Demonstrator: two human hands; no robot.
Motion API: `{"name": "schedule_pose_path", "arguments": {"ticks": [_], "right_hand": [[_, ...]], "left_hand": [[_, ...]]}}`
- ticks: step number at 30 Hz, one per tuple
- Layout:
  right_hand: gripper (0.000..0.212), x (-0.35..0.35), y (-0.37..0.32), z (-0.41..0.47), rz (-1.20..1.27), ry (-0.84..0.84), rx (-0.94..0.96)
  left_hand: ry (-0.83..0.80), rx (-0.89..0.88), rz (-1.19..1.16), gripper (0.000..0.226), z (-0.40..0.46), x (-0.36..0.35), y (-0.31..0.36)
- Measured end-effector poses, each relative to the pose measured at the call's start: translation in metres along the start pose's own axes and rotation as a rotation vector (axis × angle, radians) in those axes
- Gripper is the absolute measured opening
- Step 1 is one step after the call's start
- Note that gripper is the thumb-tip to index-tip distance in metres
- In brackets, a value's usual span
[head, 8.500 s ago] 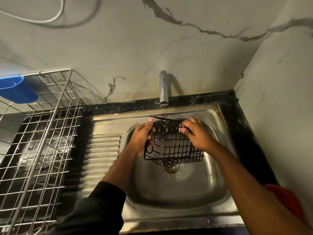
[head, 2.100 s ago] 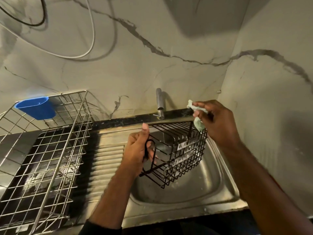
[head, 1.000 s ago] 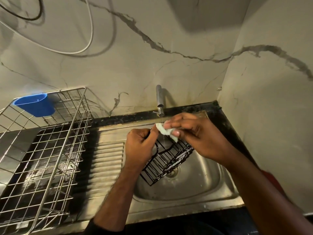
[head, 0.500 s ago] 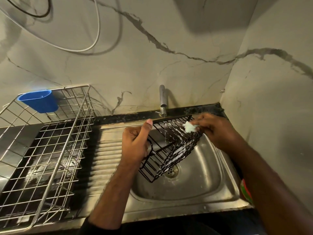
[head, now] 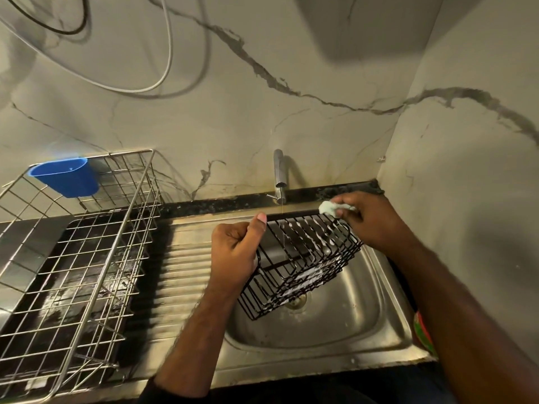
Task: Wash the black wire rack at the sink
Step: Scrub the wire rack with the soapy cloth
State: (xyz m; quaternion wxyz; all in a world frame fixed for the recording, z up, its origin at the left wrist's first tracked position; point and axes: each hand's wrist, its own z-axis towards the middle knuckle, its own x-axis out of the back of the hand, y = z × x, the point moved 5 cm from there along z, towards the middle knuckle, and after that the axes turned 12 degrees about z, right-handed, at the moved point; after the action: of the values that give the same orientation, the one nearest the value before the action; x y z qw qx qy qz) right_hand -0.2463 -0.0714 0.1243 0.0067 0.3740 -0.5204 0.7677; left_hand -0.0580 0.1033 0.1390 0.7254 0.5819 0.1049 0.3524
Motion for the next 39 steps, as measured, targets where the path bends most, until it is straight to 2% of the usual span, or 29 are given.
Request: {"name": "schedule_pose_path", "arguments": {"ticks": [3,6,7,9,11,12,14,17,19,21,23,26,28,30,34,36,39], "right_hand": [[0.026,0.003,0.008,-0.002,-0.042,-0.002,-0.010],[0.027,0.021,0.022,-0.009,-0.238,0.116,-0.087],[0.026,0.025,0.022,-0.011,-0.228,0.168,-0.075],[0.024,0.026,0.012,-0.017,-0.055,0.231,0.035],[0.024,0.018,0.006,-0.019,0.094,0.174,0.105],[0.023,0.013,0.008,-0.019,0.115,0.122,0.080],[0.020,0.010,0.022,-0.018,0.030,0.084,-0.018],[0.021,0.023,0.030,-0.018,-0.190,0.224,-0.003],[0.020,0.023,0.020,-0.021,-0.059,0.234,0.071],[0.018,0.016,0.013,-0.021,0.067,0.170,0.101],[0.017,0.013,0.016,-0.019,-0.027,0.170,0.084],[0.022,0.022,0.024,-0.019,-0.158,0.309,0.016],[0.024,0.023,0.029,-0.025,-0.087,0.392,-0.070],[0.027,0.014,0.046,-0.031,0.017,0.415,-0.232],[0.024,-0.028,0.081,-0.046,0.553,0.264,-0.636],[0.035,-0.037,0.087,-0.053,0.641,0.241,-0.671],[0.035,-0.034,0.085,-0.053,0.812,0.274,-0.628]], "left_hand": [[0.038,0.056,-0.005,0.065,0.000,0.004,-0.005],[0.039,0.082,-0.008,0.064,-0.001,0.006,-0.007],[0.037,0.088,-0.005,0.064,-0.001,0.006,-0.008],[0.040,0.112,-0.005,0.063,-0.001,0.005,-0.010],[0.045,0.132,-0.026,0.062,-0.001,0.005,-0.014],[0.049,0.137,-0.032,0.062,-0.001,0.005,-0.015],[0.040,0.140,-0.038,0.062,-0.002,0.004,-0.016],[0.025,0.152,-0.053,0.062,-0.002,0.002,-0.017],[0.028,0.152,-0.051,0.062,-0.002,0.002,-0.018],[0.032,0.156,-0.073,0.063,-0.001,0.000,-0.018],[0.034,0.180,-0.096,0.063,-0.001,-0.001,-0.020],[0.028,0.257,-0.162,0.062,-0.003,0.001,-0.027],[0.042,0.312,-0.201,0.065,-0.003,0.002,-0.031],[0.079,0.381,-0.266,0.061,-0.003,0.004,-0.035],[0.089,0.490,-0.387,0.054,-0.004,0.006,-0.048],[0.100,0.521,-0.436,0.052,-0.005,0.007,-0.051],[0.134,0.587,-0.464,0.049,-0.006,0.008,-0.050]]}}
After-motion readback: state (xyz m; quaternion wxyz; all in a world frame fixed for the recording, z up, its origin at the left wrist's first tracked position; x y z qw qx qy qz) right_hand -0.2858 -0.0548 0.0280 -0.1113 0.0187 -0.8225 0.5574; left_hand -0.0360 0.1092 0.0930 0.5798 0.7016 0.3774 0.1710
